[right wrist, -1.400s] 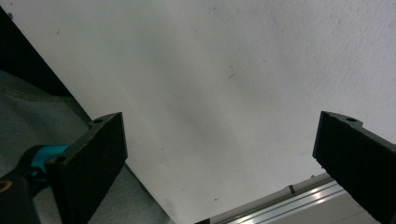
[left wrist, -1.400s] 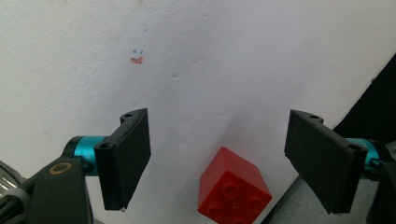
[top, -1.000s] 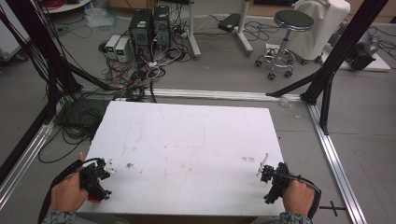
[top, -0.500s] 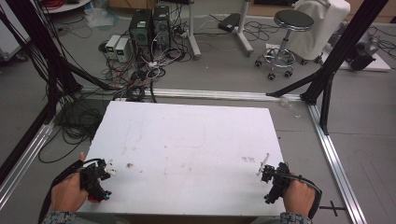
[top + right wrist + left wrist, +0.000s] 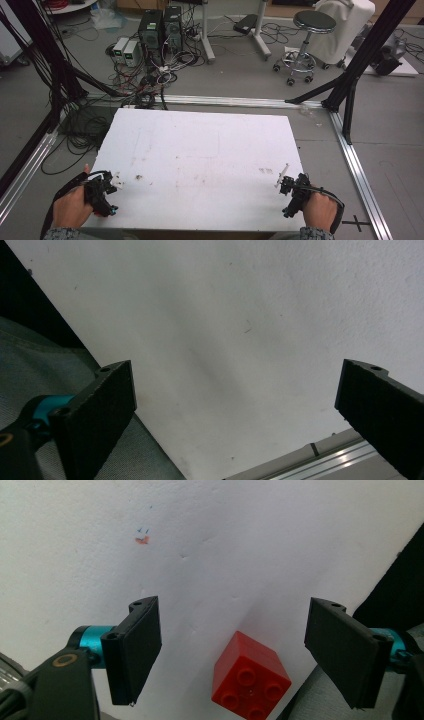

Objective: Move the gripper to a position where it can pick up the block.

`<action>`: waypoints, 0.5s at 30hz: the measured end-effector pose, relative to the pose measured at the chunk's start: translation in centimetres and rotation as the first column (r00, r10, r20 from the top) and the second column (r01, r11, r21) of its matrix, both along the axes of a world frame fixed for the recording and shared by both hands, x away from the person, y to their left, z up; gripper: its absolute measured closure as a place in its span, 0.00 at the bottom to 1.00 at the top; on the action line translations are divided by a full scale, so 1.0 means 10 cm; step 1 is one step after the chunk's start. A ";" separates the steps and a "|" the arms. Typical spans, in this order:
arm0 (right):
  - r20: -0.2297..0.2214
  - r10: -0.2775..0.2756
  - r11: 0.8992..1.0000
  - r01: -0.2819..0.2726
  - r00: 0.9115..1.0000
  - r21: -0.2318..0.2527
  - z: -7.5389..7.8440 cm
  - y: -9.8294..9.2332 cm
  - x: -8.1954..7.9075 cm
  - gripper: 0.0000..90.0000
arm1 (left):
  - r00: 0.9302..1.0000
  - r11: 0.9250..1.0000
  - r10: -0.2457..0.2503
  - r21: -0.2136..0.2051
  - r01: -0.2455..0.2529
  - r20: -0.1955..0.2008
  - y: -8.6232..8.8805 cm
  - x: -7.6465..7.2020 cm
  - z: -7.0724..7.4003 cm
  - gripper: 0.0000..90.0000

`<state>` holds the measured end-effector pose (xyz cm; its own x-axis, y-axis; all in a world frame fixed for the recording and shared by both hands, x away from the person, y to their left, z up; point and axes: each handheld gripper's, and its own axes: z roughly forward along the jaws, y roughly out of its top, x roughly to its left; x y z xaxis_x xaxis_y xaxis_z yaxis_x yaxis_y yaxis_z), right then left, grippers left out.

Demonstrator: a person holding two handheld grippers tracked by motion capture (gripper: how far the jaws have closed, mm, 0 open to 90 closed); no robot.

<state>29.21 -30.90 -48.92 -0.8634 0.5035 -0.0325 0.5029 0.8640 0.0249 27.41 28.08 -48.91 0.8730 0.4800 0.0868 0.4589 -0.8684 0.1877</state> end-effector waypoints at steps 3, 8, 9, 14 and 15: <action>0.001 0.000 1.000 0.000 1.000 0.003 0.00 0.00 0.00 0.02 | 1.000 1.000 0.004 -0.017 -0.004 0.005 0.03 -0.01 0.02 0.25; 0.002 0.007 1.000 -0.007 1.000 0.006 0.01 0.01 0.02 0.02 | 1.000 1.000 -0.013 -0.025 0.013 0.001 0.07 0.01 0.05 0.25; 0.005 0.011 1.000 -0.011 1.000 0.010 0.01 0.02 0.03 0.02 | 1.000 1.000 -0.021 -0.023 0.021 0.001 0.07 0.02 0.05 0.25; 0.005 0.006 1.000 -0.006 1.000 0.008 0.02 0.03 0.03 0.02 | 0.996 0.996 -0.094 -0.009 0.094 -0.009 0.05 0.04 0.05 0.25; 0.005 0.006 1.000 -0.006 1.000 0.008 0.02 0.03 0.03 0.02 | 0.996 0.996 -0.094 -0.009 0.094 -0.009 0.05 0.04 0.05 0.25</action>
<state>29.52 -30.63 -48.76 -0.8664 0.4983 -0.0324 0.4973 0.8669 0.0345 27.83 28.58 -48.36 0.9151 0.3963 0.0741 0.3770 -0.9063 0.1913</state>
